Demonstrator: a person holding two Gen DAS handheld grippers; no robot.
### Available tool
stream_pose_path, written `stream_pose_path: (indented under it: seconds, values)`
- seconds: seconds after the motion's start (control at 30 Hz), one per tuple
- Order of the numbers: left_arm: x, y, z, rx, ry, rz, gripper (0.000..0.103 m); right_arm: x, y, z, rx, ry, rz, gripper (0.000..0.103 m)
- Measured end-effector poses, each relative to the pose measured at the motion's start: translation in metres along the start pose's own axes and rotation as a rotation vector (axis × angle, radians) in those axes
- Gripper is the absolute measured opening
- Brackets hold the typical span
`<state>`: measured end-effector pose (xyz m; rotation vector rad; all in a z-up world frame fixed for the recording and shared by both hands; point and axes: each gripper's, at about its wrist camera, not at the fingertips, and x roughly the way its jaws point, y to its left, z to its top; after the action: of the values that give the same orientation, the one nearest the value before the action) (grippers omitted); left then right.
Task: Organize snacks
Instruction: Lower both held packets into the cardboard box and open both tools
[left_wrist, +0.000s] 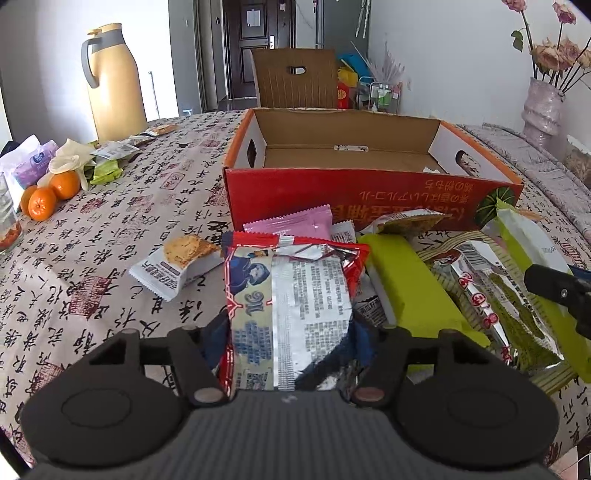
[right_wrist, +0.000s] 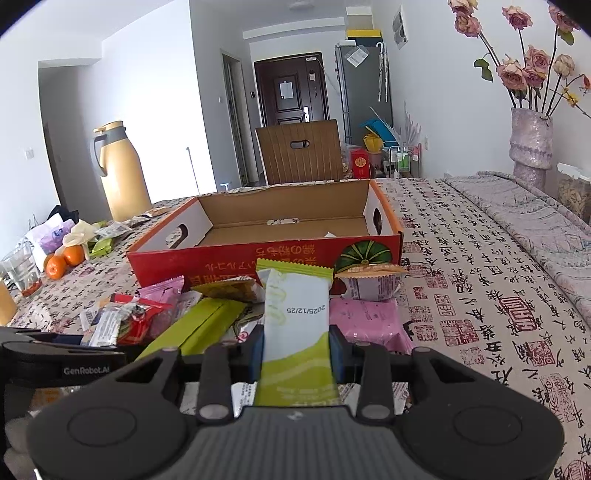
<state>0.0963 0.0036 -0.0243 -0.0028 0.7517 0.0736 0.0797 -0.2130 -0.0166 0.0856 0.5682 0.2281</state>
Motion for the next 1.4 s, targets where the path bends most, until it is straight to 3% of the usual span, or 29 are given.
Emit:
stream_pose_path:
  seconds: [0.7,1.4]
  values:
    - [-0.043,0.003,0.033,0.018,-0.156,-0.003,0.065,-0.017,0.005,0.018,-0.017,-0.080,-0.006,0.034]
    - [-0.013,-0.018,0.110,0.052,-0.241,-0.039,0.065,0.032,0.007,0.096,-0.089,-0.174,-0.019,0.034]
